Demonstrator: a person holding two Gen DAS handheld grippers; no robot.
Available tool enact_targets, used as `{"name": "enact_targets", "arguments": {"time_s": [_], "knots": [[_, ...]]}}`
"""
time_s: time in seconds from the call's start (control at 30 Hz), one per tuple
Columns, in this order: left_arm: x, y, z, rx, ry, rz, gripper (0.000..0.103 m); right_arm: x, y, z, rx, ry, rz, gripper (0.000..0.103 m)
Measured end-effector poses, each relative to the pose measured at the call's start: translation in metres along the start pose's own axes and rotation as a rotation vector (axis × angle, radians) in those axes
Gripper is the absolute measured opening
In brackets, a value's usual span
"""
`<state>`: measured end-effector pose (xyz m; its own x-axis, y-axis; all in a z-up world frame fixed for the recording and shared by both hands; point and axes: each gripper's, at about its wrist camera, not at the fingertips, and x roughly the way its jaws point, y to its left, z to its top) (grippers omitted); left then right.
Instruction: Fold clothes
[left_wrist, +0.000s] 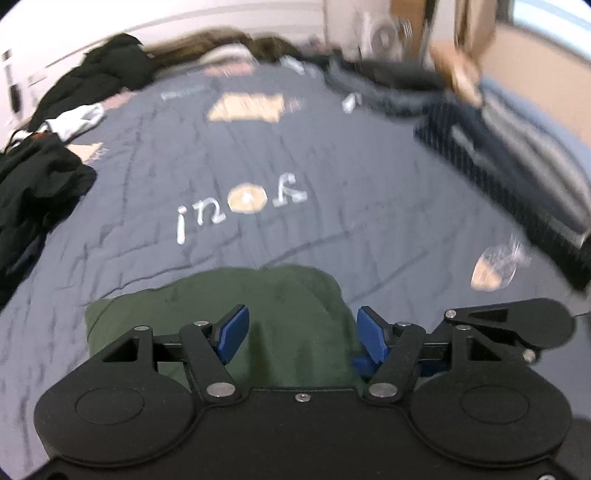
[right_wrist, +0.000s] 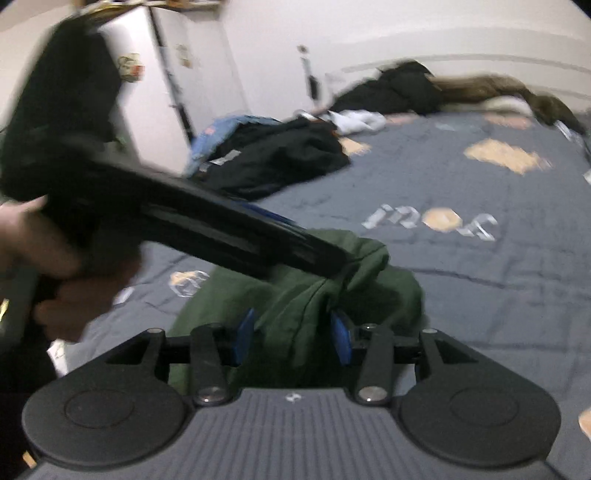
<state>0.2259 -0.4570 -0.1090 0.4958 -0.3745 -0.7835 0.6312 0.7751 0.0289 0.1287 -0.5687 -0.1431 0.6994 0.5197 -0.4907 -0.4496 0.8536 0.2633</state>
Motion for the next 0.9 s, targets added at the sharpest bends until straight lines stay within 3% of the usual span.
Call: {"name": "enact_targets", "arguments": {"time_s": [0.1,0.17,0.2,0.33,0.43,0.6,0.7,0.8,0.9], "knots": [[0.010,-0.003,0.002,0.030,0.048,0.040,0.064,0.003,0.011,-0.003,-0.051,-0.012,0.057,0.045],[0.015,0.000,0.001,0.036,0.069,0.067,0.036,0.005,0.019,-0.004,-0.087,-0.019,0.100,0.045],[0.017,0.005,0.000,0.016,0.074,0.073,0.017,0.005,0.022,-0.004,-0.098,-0.015,0.113,0.046],[-0.009,0.030,-0.016,-0.112,-0.028,0.049,0.013,0.001,0.011,-0.001,-0.056,0.015,0.144,0.047],[-0.037,0.051,-0.041,-0.237,-0.131,0.026,0.012,-0.005,-0.014,0.003,0.067,0.022,0.143,0.047],[-0.075,0.068,-0.075,-0.379,-0.282,-0.019,0.012,-0.013,-0.064,0.005,0.323,-0.088,0.023,0.047],[-0.086,0.073,-0.086,-0.418,-0.327,-0.022,0.012,0.000,-0.073,0.007,0.348,-0.127,-0.007,0.047],[-0.089,0.079,-0.091,-0.461,-0.345,-0.036,0.012,0.020,-0.075,0.009,0.377,-0.146,0.025,0.047],[-0.091,0.084,-0.094,-0.476,-0.351,-0.044,0.012,0.038,-0.070,0.009,0.372,-0.120,0.030,0.047]]}}
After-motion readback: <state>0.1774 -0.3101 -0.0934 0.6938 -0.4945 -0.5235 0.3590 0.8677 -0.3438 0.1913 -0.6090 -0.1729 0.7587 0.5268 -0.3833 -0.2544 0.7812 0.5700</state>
